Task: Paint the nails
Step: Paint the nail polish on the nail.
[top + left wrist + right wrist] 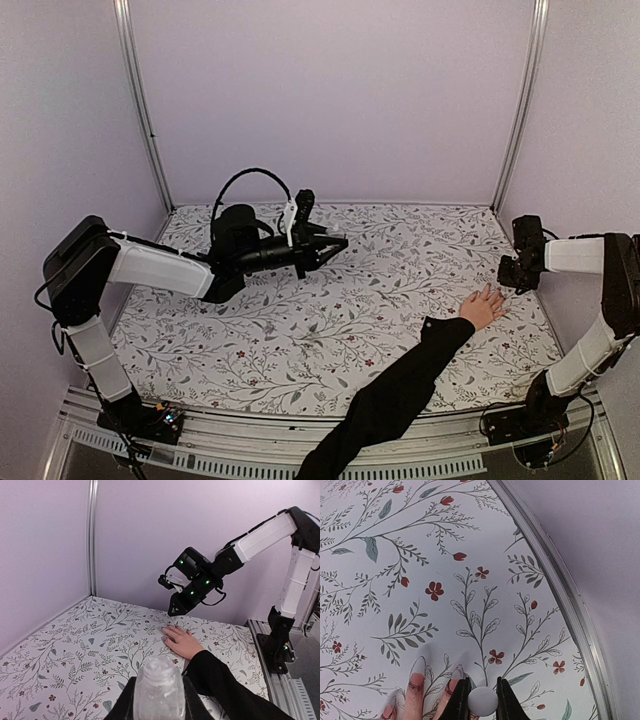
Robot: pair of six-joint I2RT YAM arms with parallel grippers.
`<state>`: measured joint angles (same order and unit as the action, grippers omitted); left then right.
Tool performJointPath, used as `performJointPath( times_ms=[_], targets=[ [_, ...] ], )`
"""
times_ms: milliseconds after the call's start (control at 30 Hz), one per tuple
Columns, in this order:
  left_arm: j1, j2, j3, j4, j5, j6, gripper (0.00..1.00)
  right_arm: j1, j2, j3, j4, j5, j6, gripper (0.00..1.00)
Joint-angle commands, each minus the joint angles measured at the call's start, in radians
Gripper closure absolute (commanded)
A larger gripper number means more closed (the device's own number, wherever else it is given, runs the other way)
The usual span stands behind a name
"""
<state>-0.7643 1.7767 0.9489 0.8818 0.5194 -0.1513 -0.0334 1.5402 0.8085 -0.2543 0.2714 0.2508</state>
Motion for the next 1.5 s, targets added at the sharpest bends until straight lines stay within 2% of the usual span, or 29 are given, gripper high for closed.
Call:
performJointPath(
  times_ms=[0, 500, 1200, 1467],
  targets=[
    [0.012, -0.008, 0.007, 0.027, 0.005, -0.006, 1.00, 0.001, -0.023, -0.022, -0.009, 0.011, 0.022, 1.00],
    [0.012, -0.012, 0.003, 0.029, 0.002, -0.008, 1.00, 0.003, -0.035, -0.031, 0.002, -0.018, 0.017, 1.00],
    [0.012, -0.015, -0.001, 0.028, 0.000, -0.007, 1.00, 0.000, 0.009, -0.022, 0.032, 0.052, 0.012, 1.00],
    [0.013, -0.020, -0.005, 0.027, -0.002, -0.005, 1.00, -0.002, -0.040, -0.016, 0.019, 0.061, 0.011, 1.00]
  ],
)
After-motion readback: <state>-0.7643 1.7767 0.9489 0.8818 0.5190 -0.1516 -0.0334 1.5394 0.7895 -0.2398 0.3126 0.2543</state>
